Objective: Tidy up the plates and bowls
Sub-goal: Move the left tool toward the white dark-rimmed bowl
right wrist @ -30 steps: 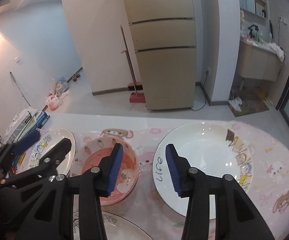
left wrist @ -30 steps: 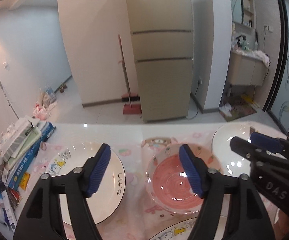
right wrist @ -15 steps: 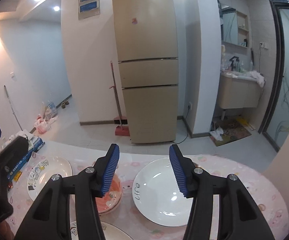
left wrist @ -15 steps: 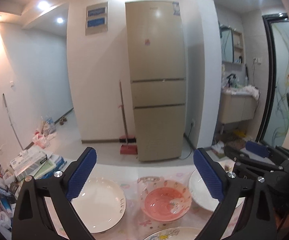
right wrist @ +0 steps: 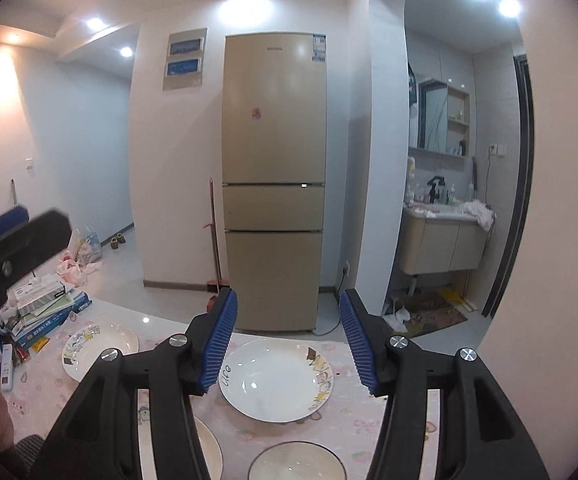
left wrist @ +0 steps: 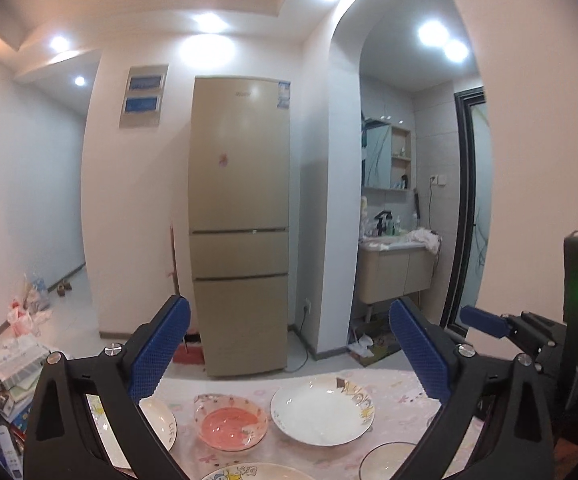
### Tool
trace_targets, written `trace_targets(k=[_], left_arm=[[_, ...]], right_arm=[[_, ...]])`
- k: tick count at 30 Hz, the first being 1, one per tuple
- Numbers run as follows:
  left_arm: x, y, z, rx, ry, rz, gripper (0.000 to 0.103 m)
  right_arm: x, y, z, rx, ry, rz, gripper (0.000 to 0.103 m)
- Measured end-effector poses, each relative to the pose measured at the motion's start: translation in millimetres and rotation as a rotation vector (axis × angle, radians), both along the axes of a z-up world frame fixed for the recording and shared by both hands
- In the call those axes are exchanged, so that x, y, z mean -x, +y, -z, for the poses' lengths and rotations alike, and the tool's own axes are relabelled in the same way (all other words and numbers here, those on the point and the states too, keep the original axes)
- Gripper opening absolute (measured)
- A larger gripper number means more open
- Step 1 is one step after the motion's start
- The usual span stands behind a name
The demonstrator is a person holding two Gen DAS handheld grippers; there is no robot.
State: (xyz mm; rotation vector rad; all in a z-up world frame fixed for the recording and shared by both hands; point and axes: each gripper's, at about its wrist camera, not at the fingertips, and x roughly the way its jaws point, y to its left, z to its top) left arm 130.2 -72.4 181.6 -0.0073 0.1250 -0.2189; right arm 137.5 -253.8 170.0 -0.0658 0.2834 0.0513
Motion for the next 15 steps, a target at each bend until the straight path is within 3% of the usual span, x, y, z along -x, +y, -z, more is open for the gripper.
trace_targets(k=[8,15], left_arm=[[53,-23,-9,-0.036,-0.086,0.038,0.102],[45,-47,16,-0.028,0.018,0.071,0.102]], right_arm=[[67,-29,-10,-0.013,-0.072,0.001,0.068],[77,-62,13,-0.088,-0.008,0.026,0.068]])
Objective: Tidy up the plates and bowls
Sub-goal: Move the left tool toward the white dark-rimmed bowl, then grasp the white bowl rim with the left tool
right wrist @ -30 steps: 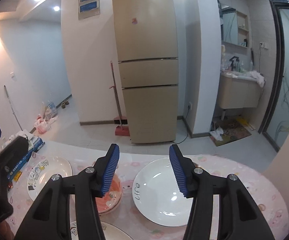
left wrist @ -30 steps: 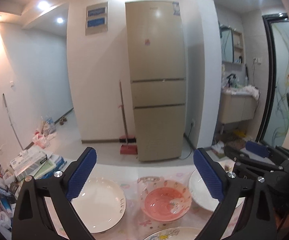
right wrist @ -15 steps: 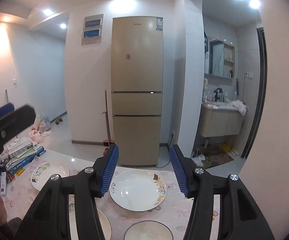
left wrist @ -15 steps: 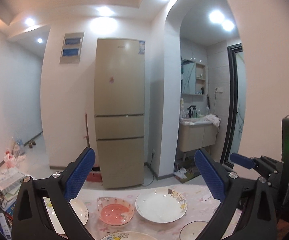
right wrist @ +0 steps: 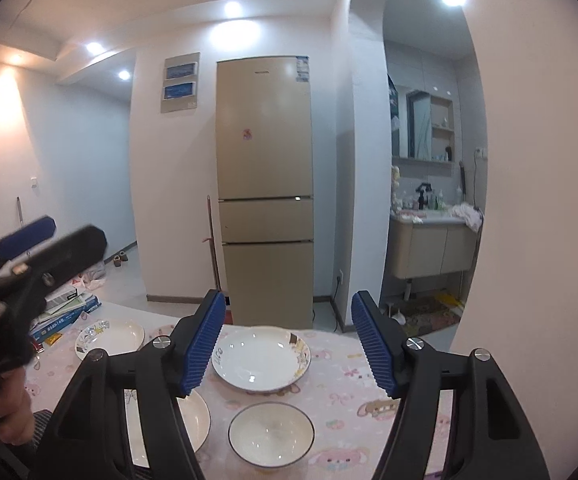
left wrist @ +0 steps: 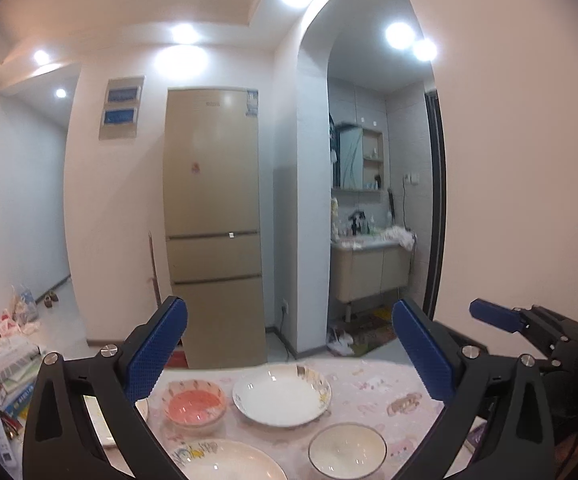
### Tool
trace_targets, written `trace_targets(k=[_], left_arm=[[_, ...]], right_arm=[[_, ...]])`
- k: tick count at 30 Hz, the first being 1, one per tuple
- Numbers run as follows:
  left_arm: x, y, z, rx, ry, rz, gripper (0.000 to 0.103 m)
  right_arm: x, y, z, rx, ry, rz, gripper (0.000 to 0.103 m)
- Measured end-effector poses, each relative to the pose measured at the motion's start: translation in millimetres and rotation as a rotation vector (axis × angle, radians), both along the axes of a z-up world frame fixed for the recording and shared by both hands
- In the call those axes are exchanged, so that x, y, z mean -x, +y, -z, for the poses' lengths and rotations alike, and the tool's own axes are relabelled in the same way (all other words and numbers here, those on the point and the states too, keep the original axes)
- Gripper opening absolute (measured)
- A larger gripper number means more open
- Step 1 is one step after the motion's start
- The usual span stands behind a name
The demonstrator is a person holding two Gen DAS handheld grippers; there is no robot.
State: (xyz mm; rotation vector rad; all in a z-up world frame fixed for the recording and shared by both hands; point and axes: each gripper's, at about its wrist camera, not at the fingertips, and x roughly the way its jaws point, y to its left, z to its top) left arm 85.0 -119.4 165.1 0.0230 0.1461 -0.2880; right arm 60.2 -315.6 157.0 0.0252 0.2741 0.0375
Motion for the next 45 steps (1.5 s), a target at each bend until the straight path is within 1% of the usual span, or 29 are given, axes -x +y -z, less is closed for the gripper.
trace_targets(k=[1,4,5,7,8,10,12,15,16,18,20,22,24,28,30,32,34,35,37,39,40,42,43,45], left_arm=[[-2,-4,5,-0.003,0.026,-0.003,0.102],[-20,-12,33,0.007,0.117,0.003,0.102],[-24,-17,41,-0.006,0.136,-0.001,0.102],[-34,-29,59,-0.056,0.164,-0.027,0.102],[-41,-33,67,-0.067,0.191,-0.021,0.102],[-54,-34,84,-0.043,0.285,0.011,0.102],[-67,-31,96,0.003,0.371,0.022,0.102],[-82,-30,112,0.017,0.466,0.026,0.102],[-83,-30,117,0.017,0.485,0.024,0.102],[-90,-35,128,0.005,0.524,0.021,0.098],[-97,-41,140,-0.013,0.568,0.034,0.094],[-105,-46,150,-0.027,0.616,0.047,0.092],[-112,-50,160,-0.038,0.661,0.061,0.090],[-121,-51,182,-0.046,0.738,0.064,0.082],[-125,-49,191,-0.037,0.776,0.073,0.076],[-128,-46,200,-0.018,0.810,0.101,0.067],[-131,-47,205,-0.002,0.828,0.128,0.065],[-132,-47,206,-0.002,0.830,0.130,0.062],[-134,-49,212,-0.014,0.836,0.131,0.058],[-136,-49,219,-0.017,0.860,0.129,0.053],[-138,-48,222,-0.010,0.877,0.133,0.048],[-142,-46,230,0.007,0.930,0.151,0.044],[-144,-45,234,0.015,0.950,0.158,0.041],[-144,-42,236,0.046,0.964,0.174,0.040]], right_arm=[[-4,-4,7,-0.016,0.022,0.002,0.068],[-21,-13,31,-0.052,0.095,-0.016,0.068],[-25,-15,38,-0.056,0.111,-0.016,0.068],[-40,-20,58,-0.062,0.157,0.000,0.068],[-46,-23,66,-0.070,0.178,0.007,0.068],[-60,-32,82,-0.097,0.223,0.017,0.068],[-68,-39,94,-0.118,0.253,0.030,0.068],[-79,-48,116,-0.141,0.299,0.049,0.068],[-84,-51,123,-0.144,0.318,0.049,0.067],[-89,-54,134,-0.145,0.349,0.046,0.062],[-96,-54,145,-0.171,0.388,0.026,0.062],[-103,-56,156,-0.209,0.429,-0.006,0.061],[-108,-56,162,-0.232,0.455,-0.014,0.060],[-116,-52,179,-0.208,0.500,0.006,0.056],[-121,-50,189,-0.207,0.530,0.002,0.056],[-125,-47,197,-0.227,0.566,-0.032,0.055],[-129,-43,205,-0.236,0.594,-0.049,0.054],[-131,-42,209,-0.234,0.604,-0.048,0.053],[-135,-38,217,-0.221,0.629,-0.043,0.049],[-138,-37,222,-0.225,0.648,-0.045,0.044],[-139,-36,225,-0.232,0.661,-0.051,0.043],[-140,-37,228,-0.241,0.672,-0.056,0.038],[-140,-37,229,-0.243,0.674,-0.053,0.037],[-140,-38,229,-0.238,0.674,-0.045,0.033]])
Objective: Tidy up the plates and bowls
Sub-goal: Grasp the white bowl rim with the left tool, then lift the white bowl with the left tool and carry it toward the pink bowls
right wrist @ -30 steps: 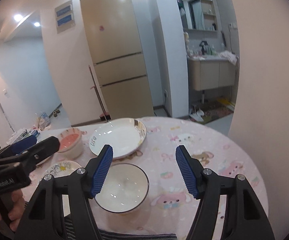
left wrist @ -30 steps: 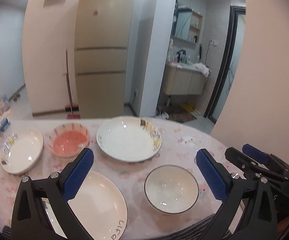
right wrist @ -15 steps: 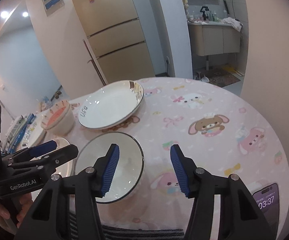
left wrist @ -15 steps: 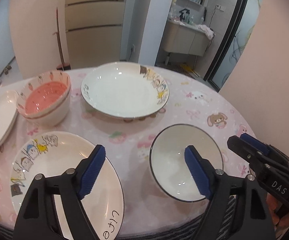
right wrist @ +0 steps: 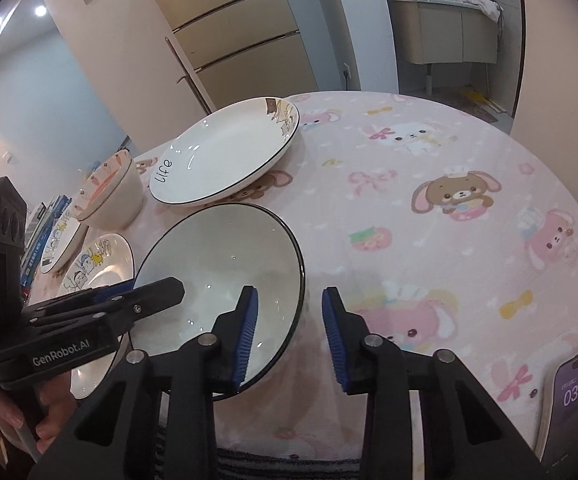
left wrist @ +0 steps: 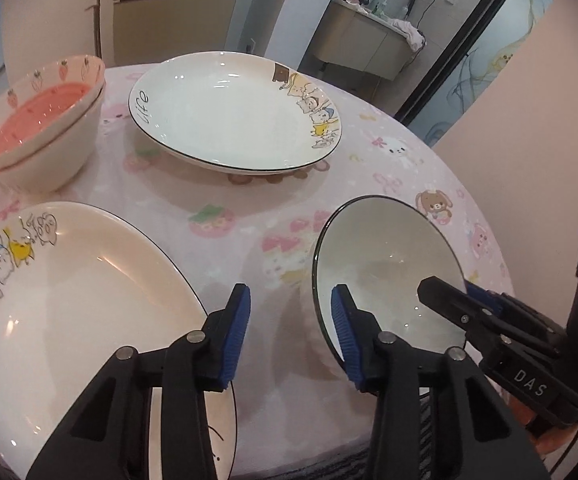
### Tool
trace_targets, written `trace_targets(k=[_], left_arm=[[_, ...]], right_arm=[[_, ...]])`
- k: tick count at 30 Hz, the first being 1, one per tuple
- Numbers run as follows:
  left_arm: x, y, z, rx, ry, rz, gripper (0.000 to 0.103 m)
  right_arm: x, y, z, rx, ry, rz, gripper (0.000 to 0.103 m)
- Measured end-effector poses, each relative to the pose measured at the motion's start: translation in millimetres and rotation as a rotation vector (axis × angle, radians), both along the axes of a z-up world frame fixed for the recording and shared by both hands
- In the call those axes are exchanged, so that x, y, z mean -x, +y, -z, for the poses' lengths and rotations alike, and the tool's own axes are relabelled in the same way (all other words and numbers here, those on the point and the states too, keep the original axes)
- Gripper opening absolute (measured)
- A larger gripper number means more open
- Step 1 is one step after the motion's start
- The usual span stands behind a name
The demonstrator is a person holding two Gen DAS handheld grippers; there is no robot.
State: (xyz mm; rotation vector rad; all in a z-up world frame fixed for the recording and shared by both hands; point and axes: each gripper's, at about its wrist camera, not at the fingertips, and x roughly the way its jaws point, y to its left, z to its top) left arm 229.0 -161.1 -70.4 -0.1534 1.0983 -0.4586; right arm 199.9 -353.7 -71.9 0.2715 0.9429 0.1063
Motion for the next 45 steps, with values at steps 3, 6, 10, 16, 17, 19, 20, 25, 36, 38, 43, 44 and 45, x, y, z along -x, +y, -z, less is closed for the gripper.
trace_targets(k=[3,6,10,16,17,19,20,25,36,38,43,44,45], left_arm=[[2,-2,-1,0.010,0.004,0.017,0.033],[4,-4,-3,0.005,0.002,0.025,0.030],[5,-4,-3,0.007,0.023,0.028,0.029],[10,-16,-2,-0.068,0.034,0.058,0.029],[10,-18,0,-0.074,0.041,0.063,0.029],[11,-21,5,-0.091,0.062,0.076,0.027],[12,-23,7,-0.096,0.071,0.084,0.021],[17,-28,9,-0.103,0.069,0.092,0.017],[23,-26,-5,-0.112,0.031,0.077,0.016],[25,-25,-10,-0.109,0.026,0.075,0.016],[32,-23,-28,-0.125,-0.005,0.067,0.015],[33,-23,-31,-0.130,-0.015,0.067,0.015],[35,-22,-37,-0.130,-0.029,0.066,0.015]], right_arm=[[-1,-2,1,-0.003,0.004,0.004,0.024],[-1,-5,3,-0.050,0.009,0.006,0.021],[1,0,3,-0.022,0.010,-0.011,0.020],[-1,-12,14,-0.163,0.077,-0.013,0.020],[-1,-11,14,-0.160,0.078,-0.017,0.020],[-1,-4,16,-0.137,0.082,-0.031,0.020],[-1,1,17,-0.118,0.084,-0.037,0.019],[1,7,15,-0.050,0.074,-0.025,0.017],[11,9,2,-0.033,0.013,-0.026,0.017],[14,8,-4,-0.035,-0.003,-0.025,0.017],[21,11,-20,-0.036,-0.039,-0.022,0.017],[25,11,-25,-0.035,-0.050,-0.020,0.017],[27,12,-30,-0.031,-0.062,-0.017,0.017]])
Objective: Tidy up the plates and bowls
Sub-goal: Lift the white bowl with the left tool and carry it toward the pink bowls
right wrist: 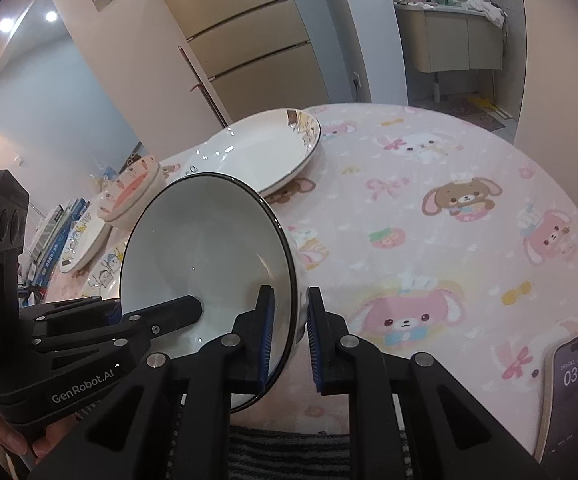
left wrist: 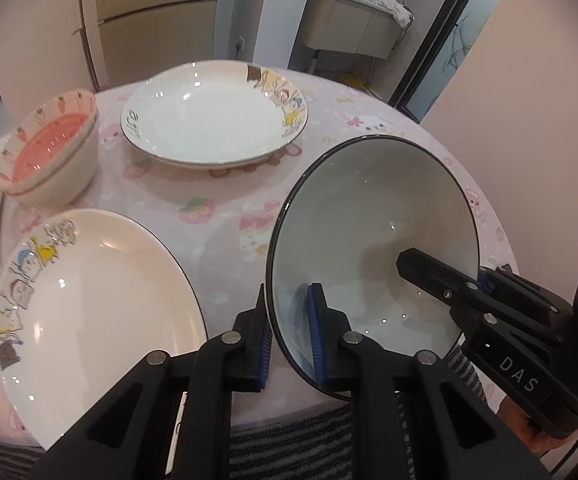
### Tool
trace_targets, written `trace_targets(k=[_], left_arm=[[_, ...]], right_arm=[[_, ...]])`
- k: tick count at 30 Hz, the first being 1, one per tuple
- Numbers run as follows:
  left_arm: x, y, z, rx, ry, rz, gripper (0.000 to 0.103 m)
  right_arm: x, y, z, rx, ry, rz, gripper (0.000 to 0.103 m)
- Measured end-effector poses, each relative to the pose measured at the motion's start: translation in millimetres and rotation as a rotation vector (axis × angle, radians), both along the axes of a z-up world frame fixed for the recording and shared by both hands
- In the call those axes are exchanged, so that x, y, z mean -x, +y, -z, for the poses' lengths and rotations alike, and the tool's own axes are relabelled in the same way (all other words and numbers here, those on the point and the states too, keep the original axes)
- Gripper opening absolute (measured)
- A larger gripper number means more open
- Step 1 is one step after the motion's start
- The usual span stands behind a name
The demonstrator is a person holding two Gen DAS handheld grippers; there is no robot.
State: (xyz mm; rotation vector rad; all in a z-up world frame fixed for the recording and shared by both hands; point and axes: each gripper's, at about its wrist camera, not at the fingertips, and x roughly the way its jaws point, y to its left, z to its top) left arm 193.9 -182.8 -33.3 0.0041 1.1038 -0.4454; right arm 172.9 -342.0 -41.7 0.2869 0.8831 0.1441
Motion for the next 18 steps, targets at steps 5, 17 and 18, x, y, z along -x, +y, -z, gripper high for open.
trace_targets(k=[5,17,18], left_arm=[[13,7,-32,0.023,-0.073,-0.004,0.013],[43,54,-115,0.138,-0.259,-0.079,0.013],[43,60,-121,0.146,-0.271,-0.088,0.013]], right_arm=[[15,11,-38,0.045,-0.074,0.005,0.017],[41,67,-133,0.136,-0.259,-0.015,0.017],[42,73,-139,0.139,-0.272,-0.020,0.017]])
